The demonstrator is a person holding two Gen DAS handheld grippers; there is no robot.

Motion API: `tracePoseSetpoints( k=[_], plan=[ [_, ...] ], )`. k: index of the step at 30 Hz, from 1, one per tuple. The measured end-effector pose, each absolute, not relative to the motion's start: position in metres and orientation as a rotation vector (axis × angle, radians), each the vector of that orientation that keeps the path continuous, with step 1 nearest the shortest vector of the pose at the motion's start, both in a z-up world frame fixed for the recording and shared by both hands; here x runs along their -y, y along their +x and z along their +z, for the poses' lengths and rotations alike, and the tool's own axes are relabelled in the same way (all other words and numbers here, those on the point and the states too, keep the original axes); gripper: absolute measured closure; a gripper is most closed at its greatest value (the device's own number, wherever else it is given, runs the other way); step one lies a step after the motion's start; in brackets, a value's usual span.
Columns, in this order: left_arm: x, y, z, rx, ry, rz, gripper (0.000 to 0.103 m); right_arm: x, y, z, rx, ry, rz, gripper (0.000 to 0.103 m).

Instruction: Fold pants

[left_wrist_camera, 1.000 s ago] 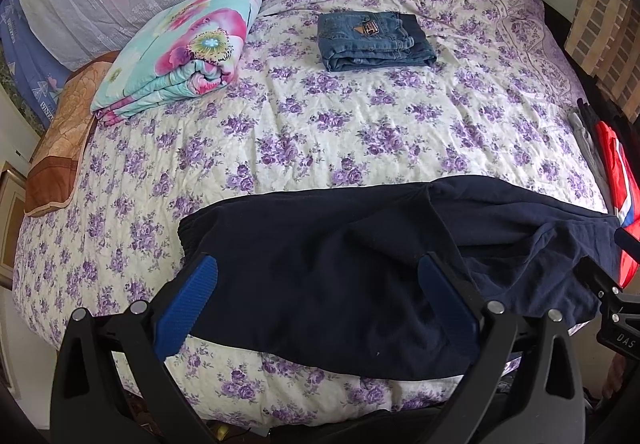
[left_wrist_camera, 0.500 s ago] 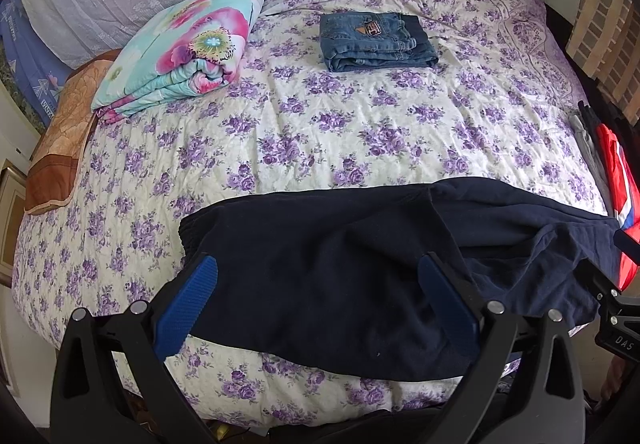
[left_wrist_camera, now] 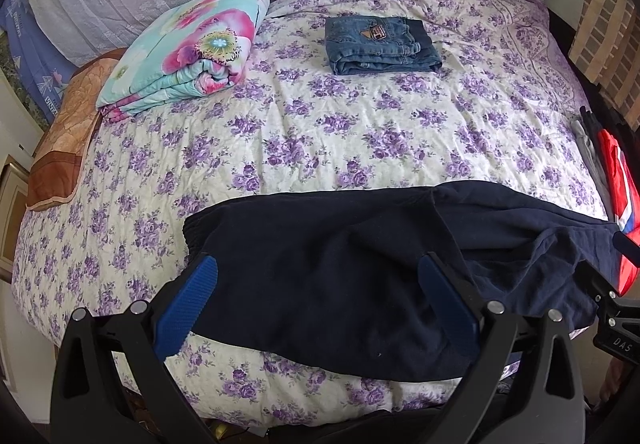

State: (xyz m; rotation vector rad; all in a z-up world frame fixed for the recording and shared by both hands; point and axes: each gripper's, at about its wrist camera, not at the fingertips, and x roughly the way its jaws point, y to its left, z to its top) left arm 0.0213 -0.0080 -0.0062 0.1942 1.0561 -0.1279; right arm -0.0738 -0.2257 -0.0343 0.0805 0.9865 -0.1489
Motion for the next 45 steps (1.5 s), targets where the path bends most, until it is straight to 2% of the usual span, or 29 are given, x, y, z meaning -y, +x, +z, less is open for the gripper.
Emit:
tracePoseSetpoints(
  k=[45],
  plan=[
    [0.0070, 0.0202, -0.0061, -1.058, 0.191, -0.126, 0.004, 0.2179, -0.0705, -0.0360, -0.989, 0.062, -0.136, 0.004]
  ],
)
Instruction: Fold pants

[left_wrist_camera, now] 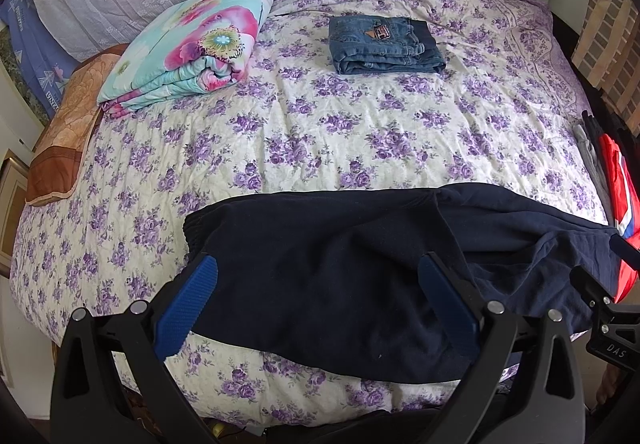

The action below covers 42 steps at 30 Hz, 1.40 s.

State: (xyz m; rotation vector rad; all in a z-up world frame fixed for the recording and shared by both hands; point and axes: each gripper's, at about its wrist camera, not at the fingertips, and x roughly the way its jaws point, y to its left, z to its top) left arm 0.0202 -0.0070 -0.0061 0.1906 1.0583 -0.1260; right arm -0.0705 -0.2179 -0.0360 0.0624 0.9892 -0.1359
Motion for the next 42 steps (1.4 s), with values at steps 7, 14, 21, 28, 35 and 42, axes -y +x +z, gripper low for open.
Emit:
tracePoseSetpoints(
  k=[7, 14, 21, 28, 35, 42],
  plan=[
    [0.003, 0.022, -0.009, -1.078, 0.170, -0.123, 0.004, 0.214, -0.069, -0.039, -0.997, 0.056, -0.131, 0.004],
    [-0.014, 0.027, -0.012, -1.091, 0.112, -0.091, 0.004, 0.215, -0.070, -0.044, -1.015, 0.072, -0.118, 0.004],
    [-0.039, 0.021, -0.006, -1.035, 0.085, -0.032, 0.004, 0.226, -0.071, -0.051, -1.050, 0.169, -0.118, 0.004],
    [-0.075, 0.020, -0.006, -1.013, 0.047, 0.007, 0.004, 0.223, -0.068, -0.061, -1.114, 0.225, -0.137, 0.004],
    [-0.093, 0.018, -0.009, -1.016, 0.029, 0.017, 0.004, 0.206, -0.066, -0.058, -1.119, 0.189, -0.137, 0.004],
    [-0.099, 0.018, -0.009, -1.014, 0.027, 0.008, 0.004, 0.194, -0.064, -0.052, -1.122, 0.176, -0.148, 0.004]
  ],
)
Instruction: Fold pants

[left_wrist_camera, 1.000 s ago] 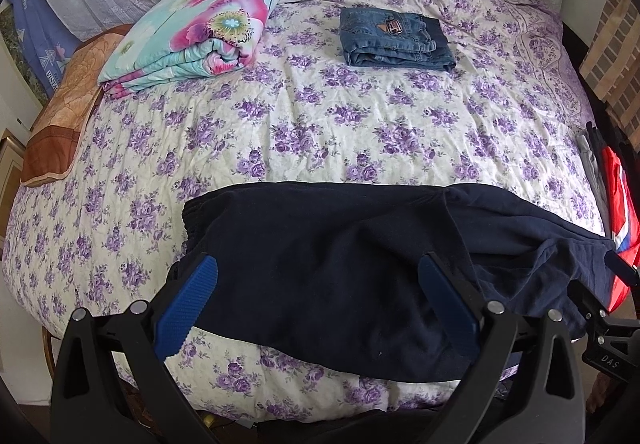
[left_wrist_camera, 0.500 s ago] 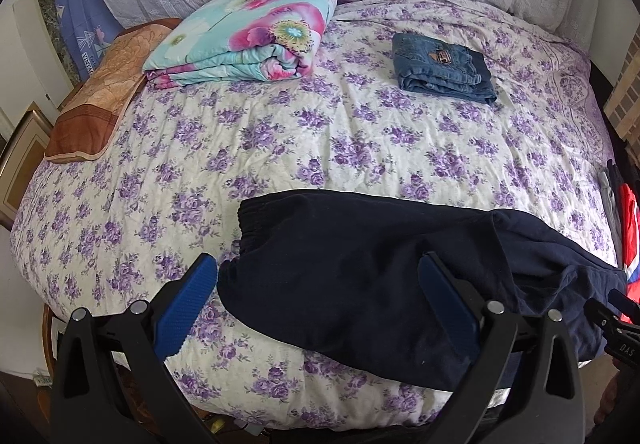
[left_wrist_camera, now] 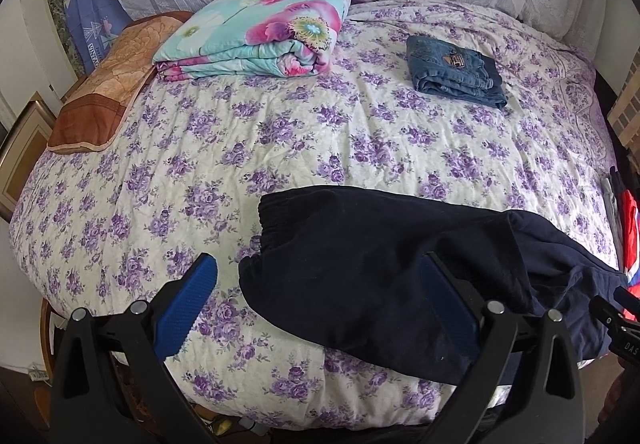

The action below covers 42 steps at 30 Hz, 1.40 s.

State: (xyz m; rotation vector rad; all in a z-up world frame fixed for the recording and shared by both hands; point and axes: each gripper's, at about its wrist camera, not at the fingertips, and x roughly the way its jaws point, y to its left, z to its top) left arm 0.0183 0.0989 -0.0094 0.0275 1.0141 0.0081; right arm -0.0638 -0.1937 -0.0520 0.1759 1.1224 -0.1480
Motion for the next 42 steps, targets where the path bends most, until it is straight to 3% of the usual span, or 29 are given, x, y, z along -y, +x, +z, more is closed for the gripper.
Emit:
tracePoseSetpoints(
  k=[42],
  plan=[
    [-0.064, 0.031, -0.016, -1.041, 0.100, -0.045, 0.004, 0.207, -0.068, -0.054, -1.108, 0.193, -0.173, 0.004]
  ],
)
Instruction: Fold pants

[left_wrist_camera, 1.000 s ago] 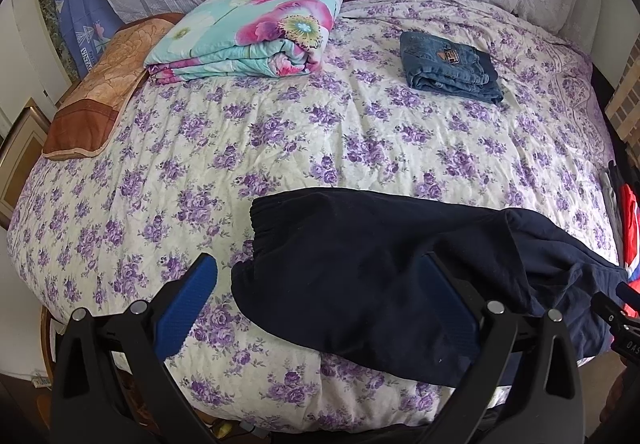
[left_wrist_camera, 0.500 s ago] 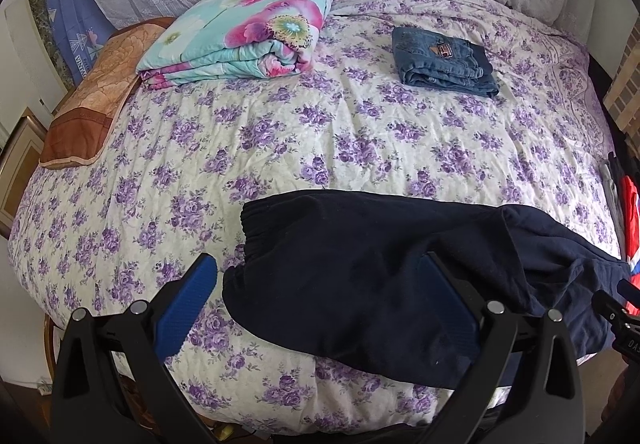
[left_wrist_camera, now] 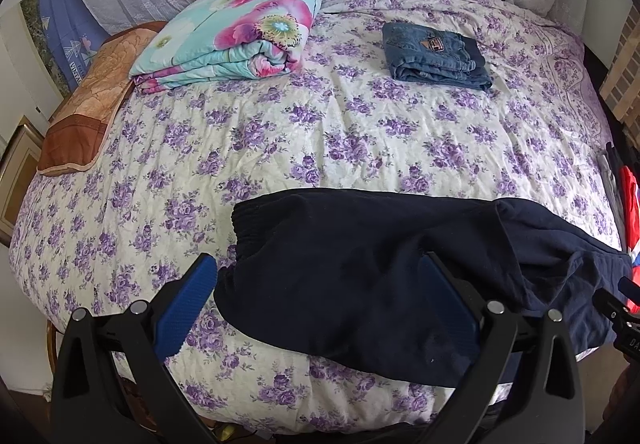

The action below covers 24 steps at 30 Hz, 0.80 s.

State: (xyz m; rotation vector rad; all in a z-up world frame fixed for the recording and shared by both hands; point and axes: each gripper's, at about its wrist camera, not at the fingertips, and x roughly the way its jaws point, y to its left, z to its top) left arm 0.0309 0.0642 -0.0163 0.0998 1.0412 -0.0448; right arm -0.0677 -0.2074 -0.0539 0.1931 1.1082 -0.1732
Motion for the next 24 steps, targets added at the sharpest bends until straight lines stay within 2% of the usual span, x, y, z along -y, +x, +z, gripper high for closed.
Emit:
tracePoseSetpoints(
  k=[15, 24],
  plan=[
    [-0.064, 0.042, -0.027, -1.087, 0.070, -0.077, 0.004, 0.213, -0.067, -0.053, -1.111, 0.175, -0.214, 0.004],
    [-0.093, 0.066, -0.081, -1.264, 0.033, -0.031, 0.004, 0.224, -0.070, -0.063, -1.127, 0.159, -0.286, 0.004]
  ],
)
